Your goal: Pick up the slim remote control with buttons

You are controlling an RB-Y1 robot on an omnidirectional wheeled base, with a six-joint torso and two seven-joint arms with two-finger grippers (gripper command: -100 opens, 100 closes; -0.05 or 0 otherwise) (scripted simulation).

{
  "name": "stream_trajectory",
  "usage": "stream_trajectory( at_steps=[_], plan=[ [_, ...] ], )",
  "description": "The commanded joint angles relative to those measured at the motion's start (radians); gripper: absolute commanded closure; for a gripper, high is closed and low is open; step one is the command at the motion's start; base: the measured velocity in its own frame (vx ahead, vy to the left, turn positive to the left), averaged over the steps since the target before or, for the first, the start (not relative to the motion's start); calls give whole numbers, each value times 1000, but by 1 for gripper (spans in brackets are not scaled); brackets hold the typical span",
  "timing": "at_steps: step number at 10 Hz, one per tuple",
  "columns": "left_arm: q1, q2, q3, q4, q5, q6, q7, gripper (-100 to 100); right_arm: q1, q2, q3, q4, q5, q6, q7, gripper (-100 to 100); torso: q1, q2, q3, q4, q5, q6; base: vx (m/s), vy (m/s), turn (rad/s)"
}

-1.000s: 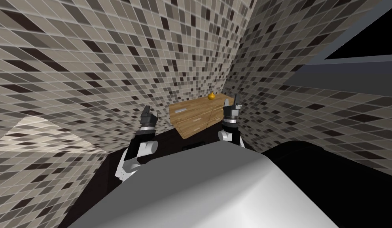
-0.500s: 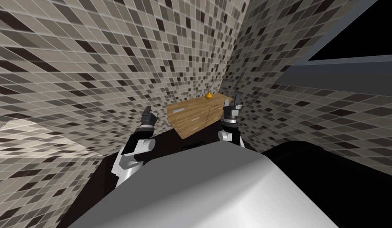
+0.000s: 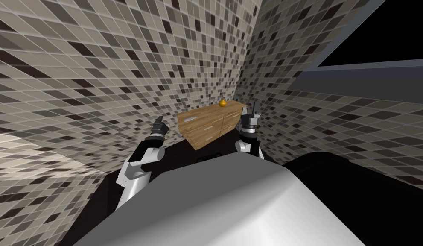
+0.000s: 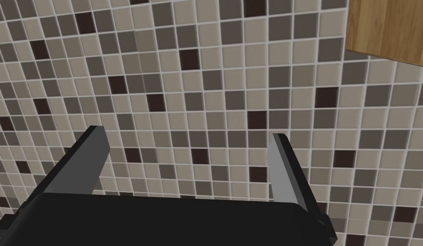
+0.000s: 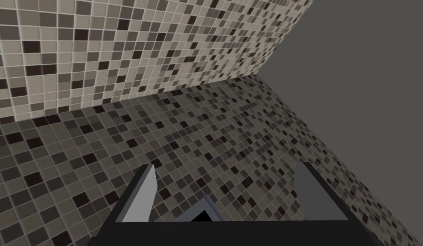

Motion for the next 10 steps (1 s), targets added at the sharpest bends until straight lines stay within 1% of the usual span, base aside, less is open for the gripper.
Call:
stream_trajectory(
  at_steps=[1, 2, 3, 5, 6, 7, 8, 9, 10],
  plan=[
    [-15, 11, 9, 15, 7, 50, 7, -100, 0, 0, 0, 0, 0, 0, 0, 0, 0, 0, 0, 0, 0, 0, -25, -28, -92],
    [-15, 11, 9, 15, 7, 63, 7, -100, 0, 0, 0, 0, 0, 0, 0, 0, 0, 0, 0, 0, 0, 0, -12, -15, 0],
    [-40, 39, 31, 47, 26, 99, 23, -100, 0, 0, 0, 0, 0, 0, 0, 0, 1, 0, 0, 0, 0, -1, -19, -31, -158],
    [-40, 39, 31, 47, 26, 137, 23, -100, 0, 0, 0, 0, 0, 0, 0, 0, 0, 0, 0, 0, 0, -1, -18, -20, -33],
    [-65, 67, 53, 82, 46, 171, 40, -100, 0, 0, 0, 0, 0, 0, 0, 0, 1, 0, 0, 0, 0, -1, -15, -32, -139],
    [-65, 67, 53, 82, 46, 205, 40, -100, 0, 0, 0, 0, 0, 0, 0, 0, 0, -1, 0, 0, 0, 0, -14, -29, -119],
    [-65, 67, 53, 82, 46, 212, 40, -100, 0, 0, 0, 0, 0, 0, 0, 0, 0, -1, 0, 0, 0, 0, -7, -13, -9],
    [-88, 96, 76, 118, 66, 250, 56, -100, 0, 0, 0, 0, 0, 0, 0, 0, 1, -1, 0, 0, 0, -1, -10, -31, -148],
    [-88, 96, 76, 118, 66, 275, 56, -100, 0, 0, 0, 0, 0, 0, 0, 0, 0, -1, 0, 0, 0, 0, -10, -26, -103]
  ],
)
